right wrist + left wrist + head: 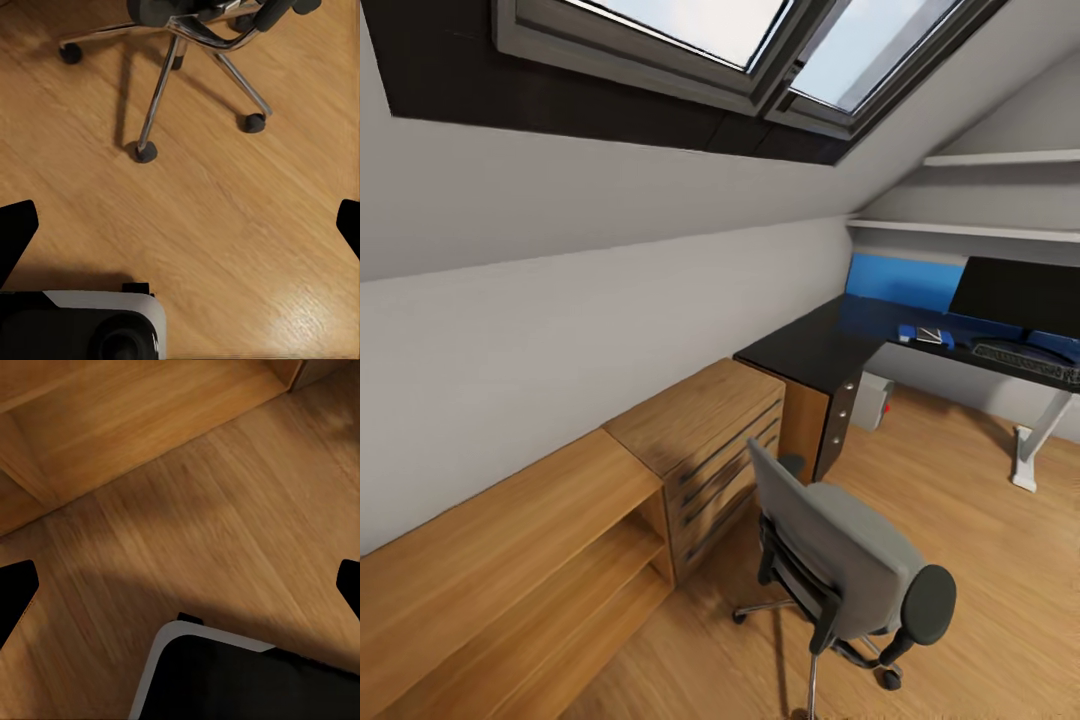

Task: In the bedroom, organize the workspace by keeping the computer under the desk, ensuring the monitor is on the desk, placing the keyboard on the desk next to the monitor, placing the mouse on the desk next to the keyboard, moving the folder from the swivel chair onto the desk next to the mouse, stacking the notebook on top of the folder with the pen on top of the notebook, and positioning the swivel chair next to the desk.

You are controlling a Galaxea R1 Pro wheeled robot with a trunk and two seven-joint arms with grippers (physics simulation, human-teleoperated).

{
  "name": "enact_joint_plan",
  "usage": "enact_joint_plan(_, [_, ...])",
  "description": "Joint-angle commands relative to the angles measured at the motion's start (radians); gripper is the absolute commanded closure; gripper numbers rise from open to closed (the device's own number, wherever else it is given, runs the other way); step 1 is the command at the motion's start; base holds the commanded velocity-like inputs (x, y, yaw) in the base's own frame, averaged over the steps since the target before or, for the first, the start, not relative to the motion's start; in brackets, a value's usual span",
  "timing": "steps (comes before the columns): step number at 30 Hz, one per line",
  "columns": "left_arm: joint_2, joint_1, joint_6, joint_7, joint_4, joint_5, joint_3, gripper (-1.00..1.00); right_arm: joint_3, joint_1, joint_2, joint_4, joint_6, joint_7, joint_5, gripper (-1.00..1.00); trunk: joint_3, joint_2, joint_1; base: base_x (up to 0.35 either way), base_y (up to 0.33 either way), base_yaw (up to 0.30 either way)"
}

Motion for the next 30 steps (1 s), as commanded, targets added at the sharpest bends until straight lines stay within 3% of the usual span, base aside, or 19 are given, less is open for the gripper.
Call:
enact_joint_plan(1, [0.0,0.0,0.0,-0.006,-0.002,0.008,0.0,-1.0,-0.008,-0.001,0.0,0.002,-0.004,-0.004,0.011,-1.0,-0.002,-0.002,0.001,0.0,0.229,-0.259])
enact_joint_plan(8, [-0.001,0.0,0.0,-0.006,-0.002,0.008,0.0,-1.0,-0.008,-0.001,0.0,0.002,-0.004,-0.004,0.011,-1.0,-0.002,-0.002,0.001,0.0,0.128,-0.259])
enact_joint_plan(30, [-0.001,0.0,0.0,-0.006,-0.002,0.008,0.0,-1.0,-0.008,-0.001,0.0,0.002,-0.003,-0.004,0.01,-1.0,-0.003,-0.002,0.001,0.0,0.004,-0.257])
